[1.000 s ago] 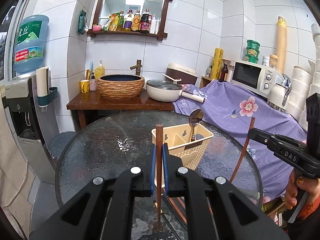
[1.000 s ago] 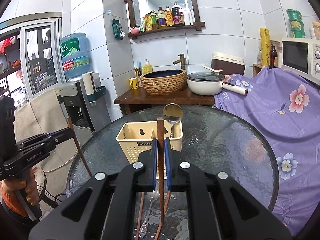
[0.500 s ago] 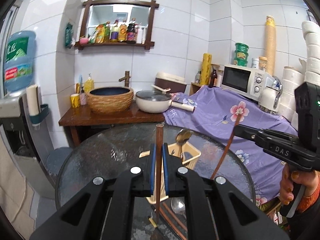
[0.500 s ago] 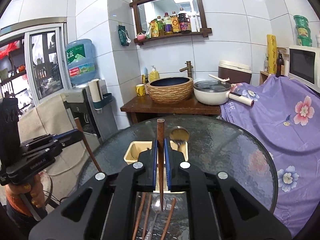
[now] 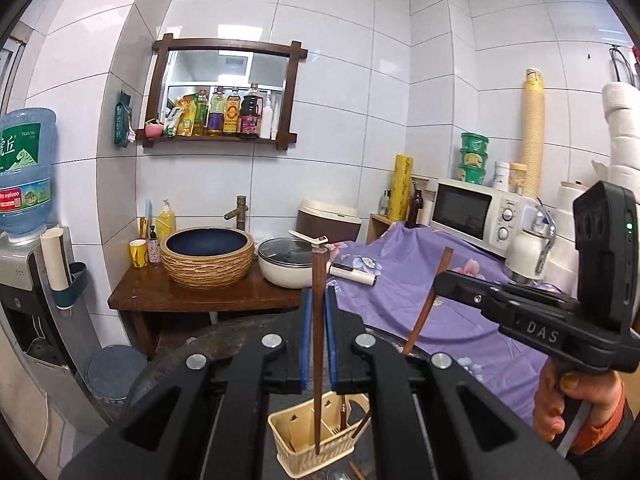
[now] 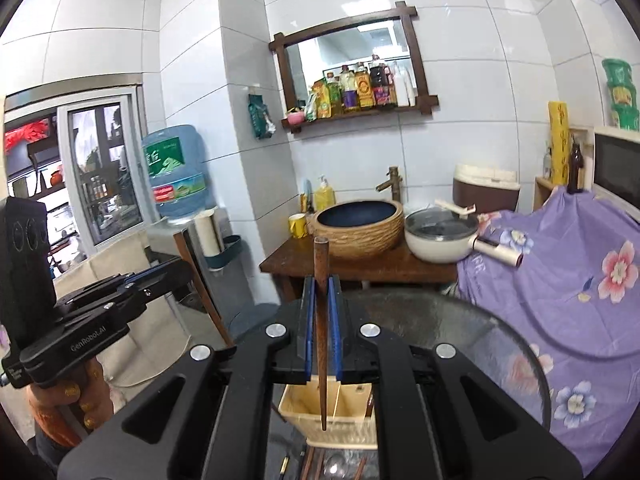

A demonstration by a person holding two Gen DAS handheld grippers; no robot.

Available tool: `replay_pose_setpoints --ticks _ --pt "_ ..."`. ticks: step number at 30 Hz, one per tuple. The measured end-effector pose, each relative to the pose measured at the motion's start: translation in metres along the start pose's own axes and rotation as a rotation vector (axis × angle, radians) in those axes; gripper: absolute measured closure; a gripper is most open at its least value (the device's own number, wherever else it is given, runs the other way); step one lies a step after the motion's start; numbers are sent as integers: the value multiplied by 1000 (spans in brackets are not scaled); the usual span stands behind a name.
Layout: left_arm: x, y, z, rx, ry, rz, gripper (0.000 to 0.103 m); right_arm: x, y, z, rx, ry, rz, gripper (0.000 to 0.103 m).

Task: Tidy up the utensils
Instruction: 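Open the left tool over the holder while the right tool drops its chopstick in, then grasp the black-and-gold chopstick with the left tool while the right tool grasps a wooden chopstick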

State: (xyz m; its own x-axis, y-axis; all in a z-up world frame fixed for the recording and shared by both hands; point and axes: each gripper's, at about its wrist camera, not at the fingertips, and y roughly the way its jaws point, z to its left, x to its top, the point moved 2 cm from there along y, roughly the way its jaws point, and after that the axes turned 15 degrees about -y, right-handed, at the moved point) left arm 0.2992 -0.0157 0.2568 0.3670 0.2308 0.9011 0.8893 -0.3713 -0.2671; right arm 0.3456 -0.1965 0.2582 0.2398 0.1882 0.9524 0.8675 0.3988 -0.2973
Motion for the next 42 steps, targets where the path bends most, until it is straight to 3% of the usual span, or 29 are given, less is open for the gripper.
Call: replay_pose_setpoints --ticks 7,26,28,32,35,36,37,38,39,42 --pt "0 42 19 45 -51 24 96 0 38 -11 -59 -5 21 96" --pt "-84 91 66 104 -103 172 96 -103 113 -14 -64 27 186 95" --pt "-89 88 68 104 -100 175 91 -111 116 -16 -66 38 194 95" --pt "-99 80 72 106 -118 155 54 -121 120 -18 -61 48 201 95" --pt "-108 74 77 126 -119 140 43 -127 119 -21 -76 53 198 93" --pt "-114 71 80 138 -116 133 37 -129 119 -22 -76 59 199 83" --pt "-119 69 82 148 -112 132 34 -133 118 -23 -74 70 201 63" --pt "-123 68 84 156 -110 134 29 -137 116 -24 -73 85 198 53" --pt "-132 64 89 178 -109 134 26 -141 114 -25 -78 95 191 49" --pt "-150 56 100 224 -113 145 21 -153 100 -19 -107 78 168 49"
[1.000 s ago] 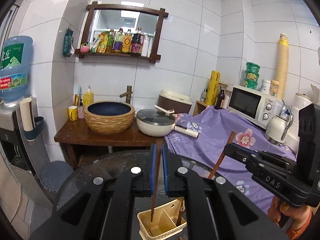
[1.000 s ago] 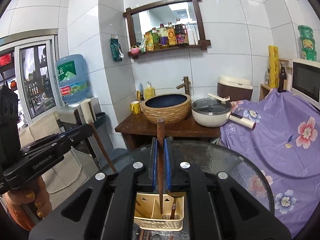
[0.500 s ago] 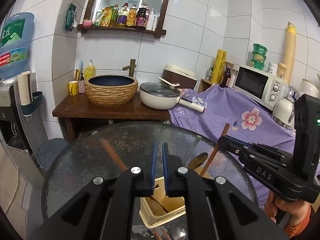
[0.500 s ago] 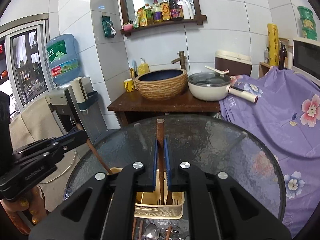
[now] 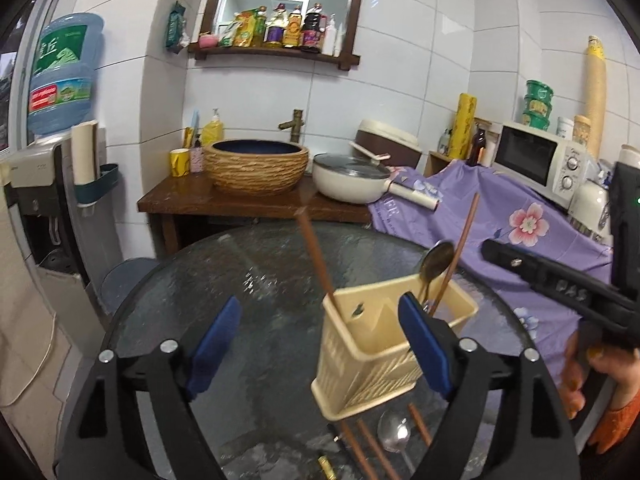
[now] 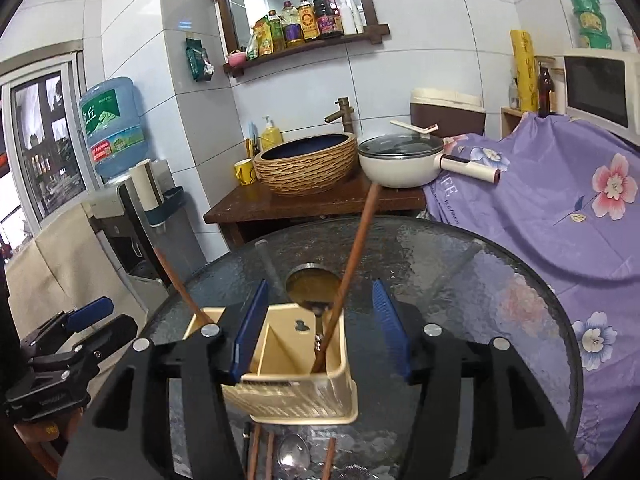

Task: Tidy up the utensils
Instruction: 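Grasp the black-and-gold chopstick with the left tool while the right tool grasps a wooden chopstick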

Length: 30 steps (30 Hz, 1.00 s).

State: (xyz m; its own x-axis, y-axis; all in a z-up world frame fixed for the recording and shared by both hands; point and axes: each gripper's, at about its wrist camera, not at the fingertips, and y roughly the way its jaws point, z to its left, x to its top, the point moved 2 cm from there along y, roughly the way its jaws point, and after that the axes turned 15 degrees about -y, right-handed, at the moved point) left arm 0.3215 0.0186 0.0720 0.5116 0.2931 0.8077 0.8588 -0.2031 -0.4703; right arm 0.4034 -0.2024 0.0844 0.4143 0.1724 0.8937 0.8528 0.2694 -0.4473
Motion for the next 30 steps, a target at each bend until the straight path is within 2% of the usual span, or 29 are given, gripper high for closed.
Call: replay_pose_setpoints --ticks 3,6,9,13,18,23,30 --pt "-22 2 14 28 -1 51 20 -22 -10 9 -16 -28 5 48" --pt "-44 10 27 57 1 127 20 -51 -13 17 -15 -44 54 48" --pt "-68 17 35 100 23 189 20 -79 -8 21 -16 -46 135 48" --pt "-96 24 40 134 52 256 22 -122 8 33 -20 -96 300 48" --pt "-125 31 44 152 60 336 40 -164 19 46 21 -101 420 50" --pt "-144 33 38 154 82 375 51 -178 25 54 24 -109 476 54" --pt "-160 36 27 143 84 414 54 -187 26 64 24 -124 516 54"
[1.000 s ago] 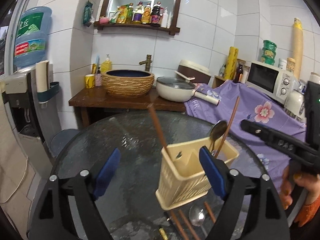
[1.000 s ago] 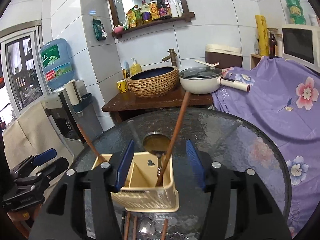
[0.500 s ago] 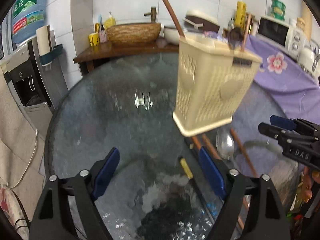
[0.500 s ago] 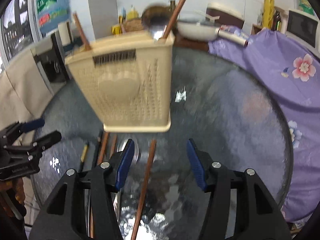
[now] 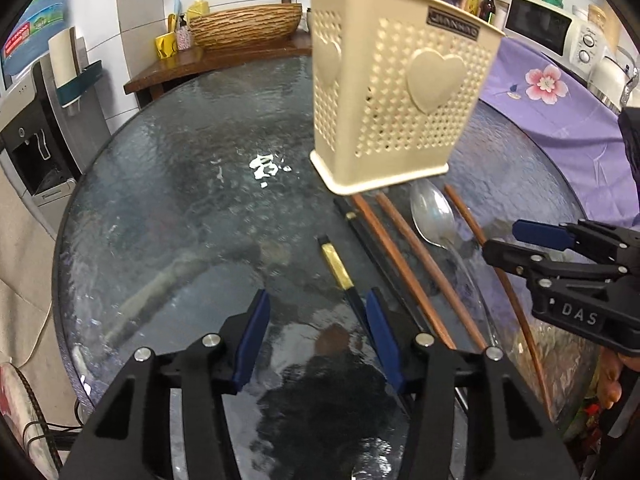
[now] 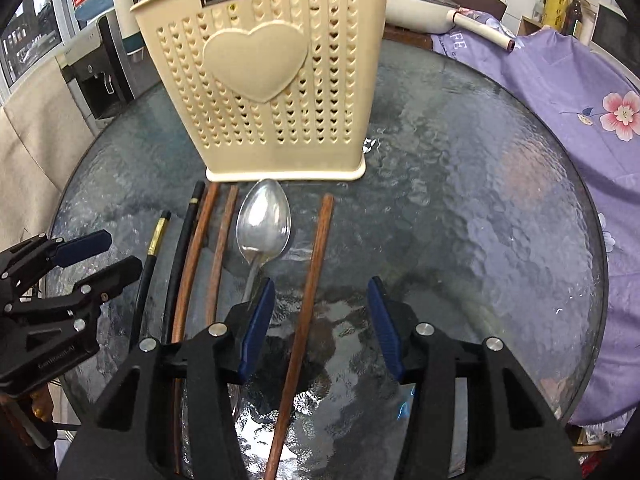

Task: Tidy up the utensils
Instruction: 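Grasp the black-and-gold chopstick with the left tool while the right tool grasps a wooden chopstick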

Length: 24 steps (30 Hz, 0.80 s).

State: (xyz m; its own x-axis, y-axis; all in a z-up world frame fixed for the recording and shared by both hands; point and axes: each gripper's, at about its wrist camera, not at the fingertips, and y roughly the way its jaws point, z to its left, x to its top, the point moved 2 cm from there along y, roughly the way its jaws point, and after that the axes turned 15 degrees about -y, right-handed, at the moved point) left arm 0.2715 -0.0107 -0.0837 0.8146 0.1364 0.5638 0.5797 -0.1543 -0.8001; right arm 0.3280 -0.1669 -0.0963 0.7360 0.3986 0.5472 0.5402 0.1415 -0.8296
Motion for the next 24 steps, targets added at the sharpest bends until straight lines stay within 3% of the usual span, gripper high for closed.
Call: replay_pose_setpoints --ticks 7,15,24 --pt "-4 8 -10 -1 3 23 54 -3 8 4 2 2 22 58" --pt "3 13 -13 43 10 0 67 7 14 6 -19 -12 34 64" --pt "9 17 -15 57 13 6 70 28 26 6 -14 -18 49 66"
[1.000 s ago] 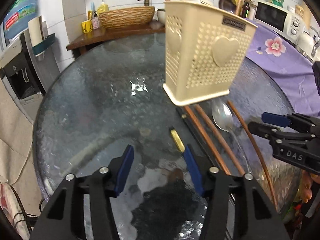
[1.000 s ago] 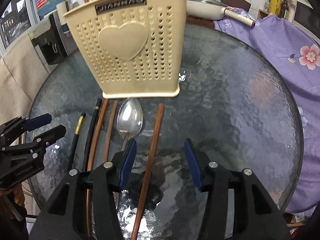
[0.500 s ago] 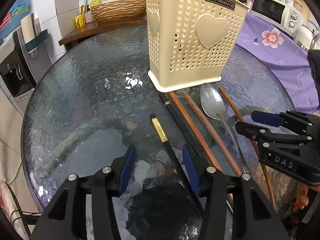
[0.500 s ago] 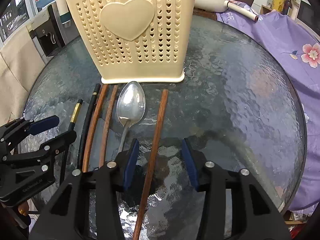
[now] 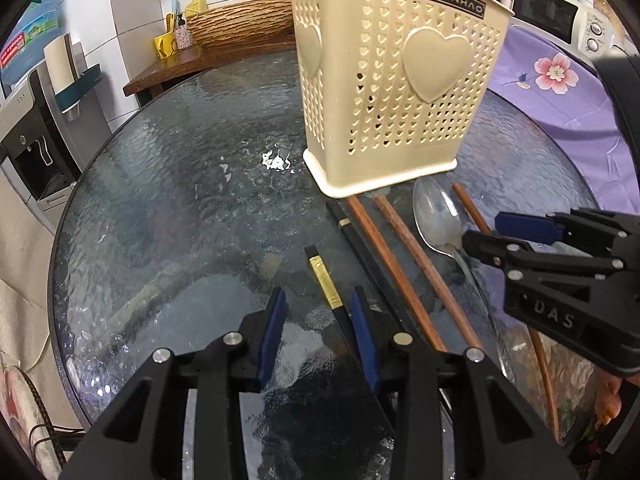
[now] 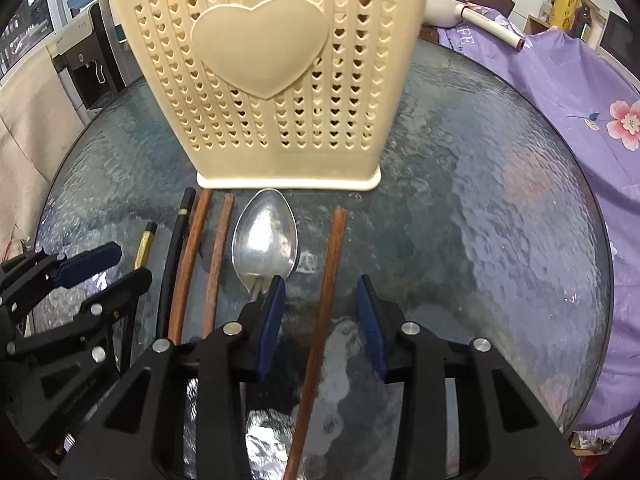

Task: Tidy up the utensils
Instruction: 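Grasp the black-and-gold chopstick with the left tool while the right tool grasps a wooden chopstick, then lift both chopsticks and carry them above the cream holder with both tools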

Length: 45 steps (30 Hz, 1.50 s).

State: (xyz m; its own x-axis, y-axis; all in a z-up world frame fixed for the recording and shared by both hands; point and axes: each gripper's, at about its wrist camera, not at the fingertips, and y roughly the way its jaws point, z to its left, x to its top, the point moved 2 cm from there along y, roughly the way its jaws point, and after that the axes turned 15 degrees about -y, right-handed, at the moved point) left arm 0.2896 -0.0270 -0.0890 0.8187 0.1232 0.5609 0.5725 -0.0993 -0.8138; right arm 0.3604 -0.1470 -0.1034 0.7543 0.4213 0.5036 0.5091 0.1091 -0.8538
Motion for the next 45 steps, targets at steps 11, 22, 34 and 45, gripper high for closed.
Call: replay_pose_setpoints --ticks 11,22,34,45 --pt "-2 0 -4 6 13 2 71 10 5 4 11 -15 17 72" --pt "2 0 3 -14 11 17 89 16 6 11 27 -29 -3 94" --pt "16 5 17 -37 -11 33 96 13 7 -1 44 -6 -32 96" --pt "27 4 22 -67 -38 27 96 4 3 -21 54 69 -58 96"
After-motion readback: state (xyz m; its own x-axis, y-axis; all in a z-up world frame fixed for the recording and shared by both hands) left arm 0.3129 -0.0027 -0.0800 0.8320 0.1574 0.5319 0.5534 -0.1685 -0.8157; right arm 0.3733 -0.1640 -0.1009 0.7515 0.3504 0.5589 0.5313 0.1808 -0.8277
